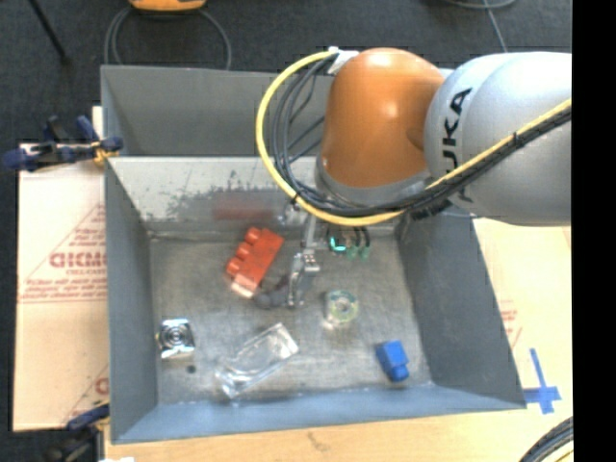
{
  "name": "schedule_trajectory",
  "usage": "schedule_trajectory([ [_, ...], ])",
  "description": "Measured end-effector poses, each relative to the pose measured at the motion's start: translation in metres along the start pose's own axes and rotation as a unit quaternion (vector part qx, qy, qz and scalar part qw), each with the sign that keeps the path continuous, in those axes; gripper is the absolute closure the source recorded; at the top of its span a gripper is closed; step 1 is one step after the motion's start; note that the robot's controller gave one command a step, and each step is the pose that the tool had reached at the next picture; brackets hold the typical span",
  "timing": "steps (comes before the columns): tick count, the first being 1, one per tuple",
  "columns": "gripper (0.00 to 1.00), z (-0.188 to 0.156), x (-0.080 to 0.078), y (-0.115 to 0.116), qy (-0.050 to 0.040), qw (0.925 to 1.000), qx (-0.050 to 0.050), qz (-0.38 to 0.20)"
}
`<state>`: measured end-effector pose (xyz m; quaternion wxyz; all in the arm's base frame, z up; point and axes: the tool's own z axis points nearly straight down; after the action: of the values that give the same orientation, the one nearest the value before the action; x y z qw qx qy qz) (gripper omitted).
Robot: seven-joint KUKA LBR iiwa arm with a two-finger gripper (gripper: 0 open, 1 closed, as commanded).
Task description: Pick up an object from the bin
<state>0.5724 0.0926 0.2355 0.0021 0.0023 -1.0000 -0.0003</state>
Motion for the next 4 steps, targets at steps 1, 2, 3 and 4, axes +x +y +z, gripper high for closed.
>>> schedule_trajectory([
  [1, 0.0, 0.123, -0.007, -0.004, -0.01, 0.9999, -0.001, -0.008],
  [2, 0.0, 0.107, 0.006, 0.027, -0.0051, 0.9982, -0.001, 0.06],
  [3, 0.0, 0.136, -0.037, 0.013, -0.0176, 0.9927, -0.004, 0.119],
  [4, 1.0, 0.14, -0.036, 0.012, -0.013, 0.9926, -0.003, 0.121],
])
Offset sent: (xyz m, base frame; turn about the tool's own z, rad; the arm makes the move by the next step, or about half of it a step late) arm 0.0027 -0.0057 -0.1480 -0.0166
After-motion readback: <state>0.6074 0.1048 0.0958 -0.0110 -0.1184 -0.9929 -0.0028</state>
